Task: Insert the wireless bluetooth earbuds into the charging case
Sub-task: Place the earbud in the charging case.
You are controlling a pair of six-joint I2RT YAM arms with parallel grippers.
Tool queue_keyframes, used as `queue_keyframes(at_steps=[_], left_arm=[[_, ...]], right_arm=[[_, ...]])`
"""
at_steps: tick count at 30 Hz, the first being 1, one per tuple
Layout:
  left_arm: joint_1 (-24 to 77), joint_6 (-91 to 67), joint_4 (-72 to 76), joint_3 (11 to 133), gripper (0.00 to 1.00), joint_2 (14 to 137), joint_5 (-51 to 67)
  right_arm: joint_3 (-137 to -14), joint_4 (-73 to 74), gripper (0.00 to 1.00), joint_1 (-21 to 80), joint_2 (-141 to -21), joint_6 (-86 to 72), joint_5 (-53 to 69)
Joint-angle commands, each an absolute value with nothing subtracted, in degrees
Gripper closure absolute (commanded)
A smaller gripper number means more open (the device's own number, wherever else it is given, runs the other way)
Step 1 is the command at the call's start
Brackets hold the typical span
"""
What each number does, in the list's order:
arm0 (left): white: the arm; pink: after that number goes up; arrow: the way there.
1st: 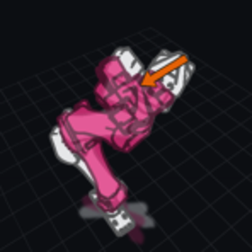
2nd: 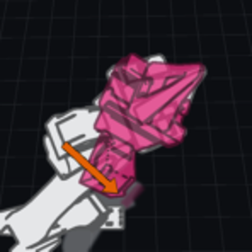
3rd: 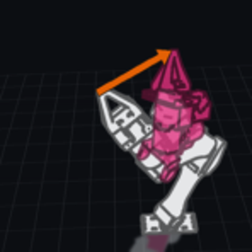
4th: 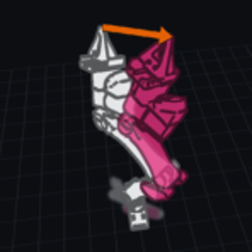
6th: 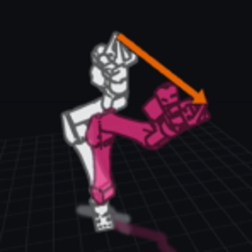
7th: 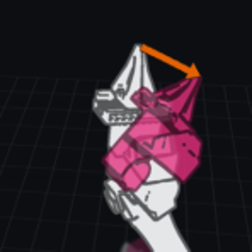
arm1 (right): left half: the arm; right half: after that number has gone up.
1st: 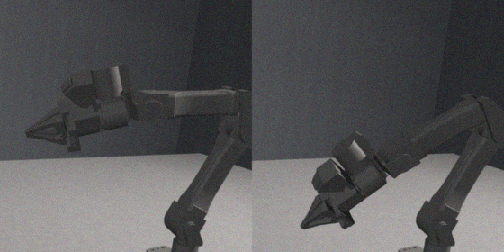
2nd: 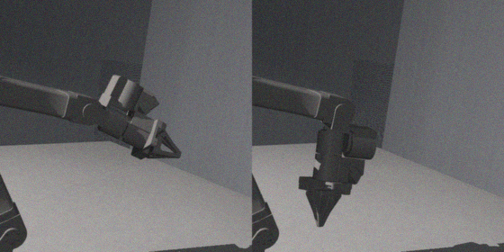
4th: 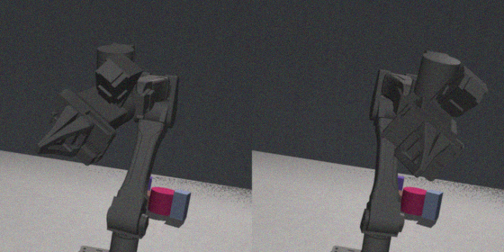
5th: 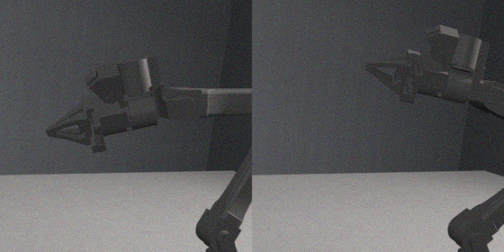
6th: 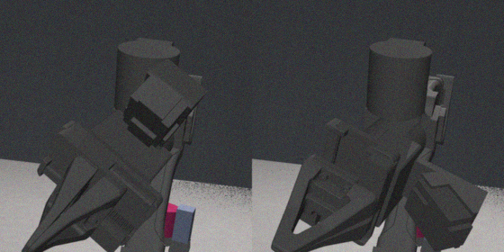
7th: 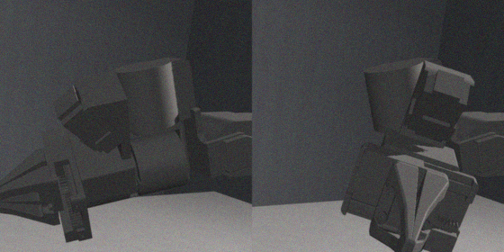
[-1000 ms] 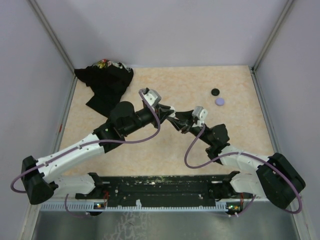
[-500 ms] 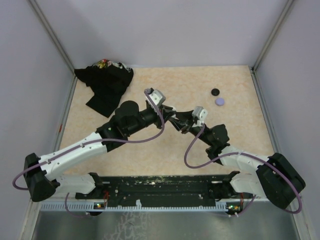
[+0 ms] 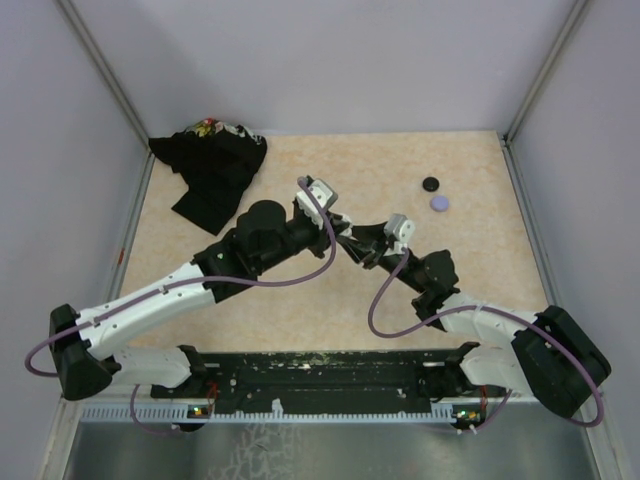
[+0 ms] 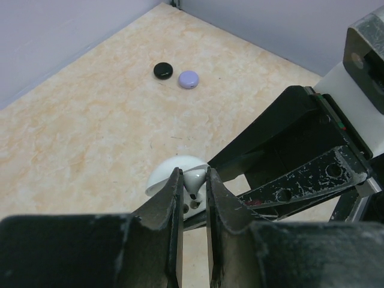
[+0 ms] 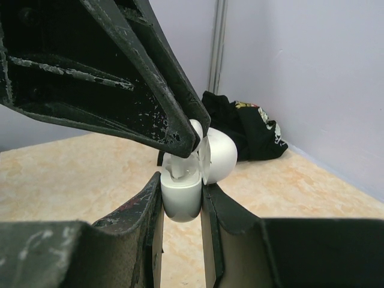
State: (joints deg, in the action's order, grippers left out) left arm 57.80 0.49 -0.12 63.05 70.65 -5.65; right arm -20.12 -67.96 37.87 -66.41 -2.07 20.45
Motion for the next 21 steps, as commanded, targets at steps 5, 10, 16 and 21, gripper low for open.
queue_keyframes(at_steps=[5, 10, 16, 21], left_arm=[[58.27, 1.75, -5.73, 66.04, 1.00, 70.69, -6.55], [58.44, 0.86, -6.04, 66.75, 1.00, 71.50, -4.32], [58.54, -0.47, -6.35, 66.44, 0.92, 71.78, -5.53], [58.54, -1.74, -7.58, 67.29, 0.72, 72.57, -5.89]], right_arm=[[-20.08, -74.26, 1.00, 38.23, -64.80, -1.58, 20.02], [-20.00, -74.58, 1.00, 38.24, -64.90, -1.74, 20.41], [-19.78, -75.00, 1.00, 38.31, -64.91, -1.76, 20.26], [-19.42, -75.01, 1.00, 38.28, -65.28, -2.34, 20.27]])
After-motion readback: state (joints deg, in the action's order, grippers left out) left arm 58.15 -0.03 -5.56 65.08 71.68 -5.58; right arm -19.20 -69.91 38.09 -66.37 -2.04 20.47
